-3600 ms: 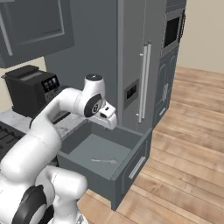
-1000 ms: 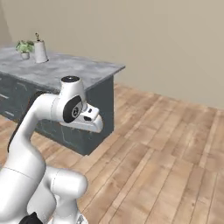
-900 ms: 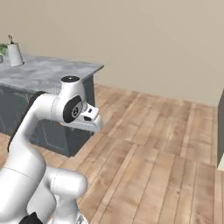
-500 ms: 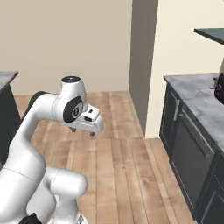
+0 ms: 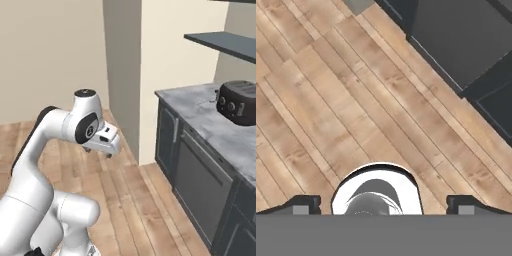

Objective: Organize the utensils by type. Pick up the wooden spoons from the counter and place them in the open cabinet. Then pick up the metallic utensils from the counter and place them in the open drawer.

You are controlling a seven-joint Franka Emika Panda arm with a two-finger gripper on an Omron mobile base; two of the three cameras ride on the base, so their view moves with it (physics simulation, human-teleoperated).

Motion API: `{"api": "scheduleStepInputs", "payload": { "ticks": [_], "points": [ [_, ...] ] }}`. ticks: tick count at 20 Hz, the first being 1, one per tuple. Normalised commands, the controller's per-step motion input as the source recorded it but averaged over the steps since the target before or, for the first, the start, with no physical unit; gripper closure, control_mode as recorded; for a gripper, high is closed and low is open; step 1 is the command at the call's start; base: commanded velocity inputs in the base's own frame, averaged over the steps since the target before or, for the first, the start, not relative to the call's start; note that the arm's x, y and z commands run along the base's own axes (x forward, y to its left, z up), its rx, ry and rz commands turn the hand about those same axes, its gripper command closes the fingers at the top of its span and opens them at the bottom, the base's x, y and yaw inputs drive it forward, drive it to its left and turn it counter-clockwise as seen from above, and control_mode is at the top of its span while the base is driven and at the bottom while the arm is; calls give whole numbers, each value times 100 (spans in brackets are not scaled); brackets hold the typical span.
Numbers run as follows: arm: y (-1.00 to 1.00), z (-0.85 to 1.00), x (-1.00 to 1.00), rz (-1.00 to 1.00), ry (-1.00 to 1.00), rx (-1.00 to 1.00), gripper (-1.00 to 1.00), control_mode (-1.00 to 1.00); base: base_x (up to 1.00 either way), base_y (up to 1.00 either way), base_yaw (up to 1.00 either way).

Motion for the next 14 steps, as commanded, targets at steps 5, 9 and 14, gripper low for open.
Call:
{"api": "scheduleStepInputs", "payload": {
  "ticks": [5,9,14],
  "points": [
    [0,0,0,0,0,0,-100,100,46,27,-84],
    [0,0,0,0,0,0,-100,100,67,41,-65],
    [0,0,0,0,0,0,-100,100,84,48,-46]
  ]
}}
